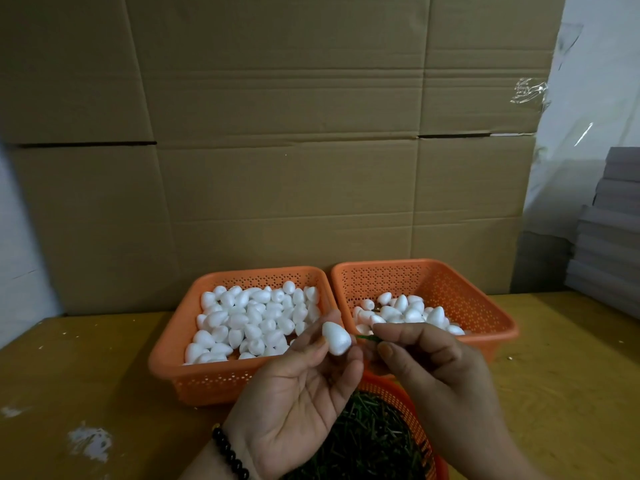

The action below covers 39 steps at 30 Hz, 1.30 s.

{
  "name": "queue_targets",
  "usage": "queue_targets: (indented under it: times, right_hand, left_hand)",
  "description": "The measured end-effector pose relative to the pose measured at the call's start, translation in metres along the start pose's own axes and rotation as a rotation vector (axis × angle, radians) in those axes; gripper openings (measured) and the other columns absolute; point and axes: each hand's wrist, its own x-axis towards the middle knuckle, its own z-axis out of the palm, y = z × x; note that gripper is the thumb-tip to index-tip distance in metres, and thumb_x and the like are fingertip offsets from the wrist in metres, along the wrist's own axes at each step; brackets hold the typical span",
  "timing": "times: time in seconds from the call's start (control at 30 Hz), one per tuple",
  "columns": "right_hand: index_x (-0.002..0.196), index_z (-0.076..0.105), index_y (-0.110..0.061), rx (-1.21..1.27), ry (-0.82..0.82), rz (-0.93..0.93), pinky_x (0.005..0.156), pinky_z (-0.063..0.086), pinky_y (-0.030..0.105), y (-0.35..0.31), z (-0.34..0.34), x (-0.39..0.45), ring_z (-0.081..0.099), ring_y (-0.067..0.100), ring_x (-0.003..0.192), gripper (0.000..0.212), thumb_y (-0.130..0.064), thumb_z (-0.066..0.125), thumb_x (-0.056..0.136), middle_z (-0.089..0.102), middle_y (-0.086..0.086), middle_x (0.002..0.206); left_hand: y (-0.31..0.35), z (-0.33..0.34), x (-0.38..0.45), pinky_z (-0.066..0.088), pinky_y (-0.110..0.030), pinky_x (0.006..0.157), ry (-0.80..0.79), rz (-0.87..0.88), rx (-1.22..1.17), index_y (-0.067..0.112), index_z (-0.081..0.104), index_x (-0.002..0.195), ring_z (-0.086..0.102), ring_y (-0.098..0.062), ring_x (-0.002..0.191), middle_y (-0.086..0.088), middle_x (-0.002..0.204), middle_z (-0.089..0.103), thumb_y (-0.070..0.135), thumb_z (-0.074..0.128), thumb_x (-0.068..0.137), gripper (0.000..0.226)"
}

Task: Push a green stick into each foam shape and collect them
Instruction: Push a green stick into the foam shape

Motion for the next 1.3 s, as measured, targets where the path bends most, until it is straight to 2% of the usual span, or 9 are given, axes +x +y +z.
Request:
queue_targets:
  times: [0.13,0.23,0.37,0.5,0.67,0.83,1.0,1.17,1.3]
  right_hand:
    - [0.085,0.075,-0.018,0.038,0.014,0.005,0.072,0.060,0.038,0.001,0.000,-0.001,0.073,0.025,0.079,0.015,-0.015,0.068,0.073,0.074,0.011,0.082]
    - [0.087,0.073,-0.021,0.058,0.017,-0.009,0.072,0.059,0.048,0.002,0.001,-0.001,0.072,0.030,0.079,0.018,-0.020,0.069,0.070,0.073,0.016,0.082]
    - [0.084,0.072,-0.020,0.070,0.036,-0.016,0.072,0.059,0.050,0.002,0.003,-0.002,0.071,0.032,0.076,0.018,-0.022,0.071,0.066,0.071,0.019,0.080]
    - [0.083,0.072,-0.022,0.062,0.026,-0.014,0.072,0.059,0.052,0.004,0.003,-0.003,0.071,0.032,0.077,0.019,-0.026,0.072,0.065,0.071,0.018,0.080]
    - [0.082,0.072,-0.025,-0.011,0.022,-0.011,0.070,0.056,0.059,0.009,0.004,-0.004,0.070,0.034,0.076,0.013,-0.024,0.073,0.069,0.072,0.014,0.079]
    - [0.083,0.071,-0.026,-0.059,0.001,0.009,0.070,0.055,0.059,0.017,0.002,-0.004,0.070,0.031,0.077,0.030,0.004,0.072,0.078,0.072,0.010,0.082]
    - [0.085,0.070,-0.026,-0.092,-0.010,0.013,0.069,0.057,0.056,0.020,0.000,-0.002,0.071,0.026,0.077,0.032,0.006,0.069,0.080,0.072,0.008,0.083]
    - [0.086,0.070,-0.028,-0.103,0.009,-0.005,0.069,0.059,0.048,0.021,0.002,-0.001,0.070,0.021,0.076,0.033,0.005,0.070,0.080,0.073,0.005,0.083]
    - [0.086,0.070,-0.027,-0.077,0.007,0.000,0.070,0.057,0.054,0.022,0.001,-0.001,0.070,0.024,0.078,0.032,0.005,0.068,0.081,0.072,0.008,0.084]
  left_hand:
    - [0.001,0.001,-0.001,0.059,-0.034,0.070,-0.021,0.056,0.087,0.008,0.068,0.117,0.069,-0.022,0.085,-0.013,0.107,0.070,-0.001,0.059,0.083,0.037]
    - [0.000,0.002,-0.001,0.059,-0.034,0.070,-0.015,0.072,0.114,0.003,0.068,0.114,0.069,-0.022,0.085,-0.014,0.102,0.069,-0.003,0.068,0.076,0.039]
    - [0.000,0.001,-0.001,0.059,-0.035,0.070,-0.004,0.093,0.100,-0.003,0.068,0.111,0.069,-0.024,0.084,-0.019,0.102,0.067,-0.006,0.056,0.081,0.032]
    - [-0.001,0.002,0.000,0.059,-0.031,0.067,0.023,0.123,0.143,0.000,0.074,0.097,0.070,-0.022,0.083,-0.017,0.100,0.069,-0.007,0.061,0.072,0.030]
    - [-0.002,0.000,0.001,0.057,-0.026,0.063,0.082,0.193,0.277,0.004,0.076,0.090,0.068,-0.018,0.077,-0.014,0.093,0.069,-0.006,0.066,0.065,0.029]
    - [-0.004,-0.002,0.000,0.056,-0.026,0.062,0.146,0.217,0.400,0.004,0.071,0.097,0.068,-0.017,0.075,-0.011,0.088,0.070,-0.004,0.069,0.063,0.035]
    - [-0.007,0.001,0.001,0.055,-0.027,0.061,0.182,0.202,0.427,0.011,0.072,0.105,0.065,-0.014,0.073,-0.006,0.090,0.070,0.003,0.066,0.070,0.036]
    - [-0.008,0.002,0.000,0.056,-0.027,0.062,0.165,0.236,0.436,0.005,0.068,0.107,0.065,-0.014,0.072,-0.007,0.089,0.069,0.001,0.066,0.067,0.040]
    - [-0.009,0.000,0.000,0.054,-0.027,0.064,0.211,0.290,0.584,0.011,0.071,0.093,0.066,-0.014,0.074,-0.004,0.085,0.072,-0.011,0.066,0.072,0.031]
